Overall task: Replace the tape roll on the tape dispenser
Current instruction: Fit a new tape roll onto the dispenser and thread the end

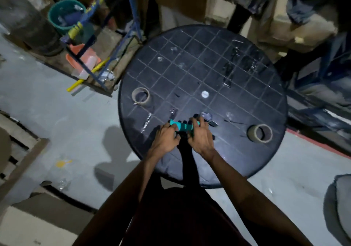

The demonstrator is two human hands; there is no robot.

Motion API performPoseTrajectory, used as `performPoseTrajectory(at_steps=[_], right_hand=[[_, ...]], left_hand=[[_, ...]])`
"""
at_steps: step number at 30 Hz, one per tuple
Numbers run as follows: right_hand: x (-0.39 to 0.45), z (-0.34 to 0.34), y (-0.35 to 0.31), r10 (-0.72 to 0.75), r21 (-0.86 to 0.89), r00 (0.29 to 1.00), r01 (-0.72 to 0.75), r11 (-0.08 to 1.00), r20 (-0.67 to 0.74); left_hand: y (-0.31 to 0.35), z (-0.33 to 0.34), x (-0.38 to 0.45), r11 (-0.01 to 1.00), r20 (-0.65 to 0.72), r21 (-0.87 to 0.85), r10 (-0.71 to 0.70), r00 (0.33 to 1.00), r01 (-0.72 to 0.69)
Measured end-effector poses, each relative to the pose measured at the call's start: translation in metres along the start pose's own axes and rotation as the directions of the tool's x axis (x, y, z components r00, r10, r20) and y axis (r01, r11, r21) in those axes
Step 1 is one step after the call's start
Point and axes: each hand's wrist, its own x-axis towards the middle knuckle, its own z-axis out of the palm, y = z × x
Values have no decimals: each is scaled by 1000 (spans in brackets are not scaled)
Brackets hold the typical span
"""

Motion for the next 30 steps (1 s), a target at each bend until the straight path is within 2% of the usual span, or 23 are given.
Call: performPoseTrajectory(at_steps=[3,7,13,20,24,28,30], right_hand=[[-34,-9,57,57,33,998,-56,998,-25],[-72,-29,132,195,74,980,-191,979,-49],[-111,-40,211,457,263,887,-427,865,-65],[-137,-20,237,602,433,798,-533,727,-27],[-130,-11,247,642,535,766,-560,633,42],[-124,-9,252,651,559,757,-560,612,45],[-121,-9,255,654,552,755,-570,609,58]], left_hand=[[44,37,-8,997,54,42,55,997,-57],[97,75,-11,994,114,1,108,988,-109],[175,123,13,958,228,67,256,939,-277],[241,175,61,897,346,190,319,883,-398],[272,197,81,772,325,379,405,854,-510],[285,225,104,722,402,448,364,840,-527],[284,235,113,700,388,465,389,836,-542]])
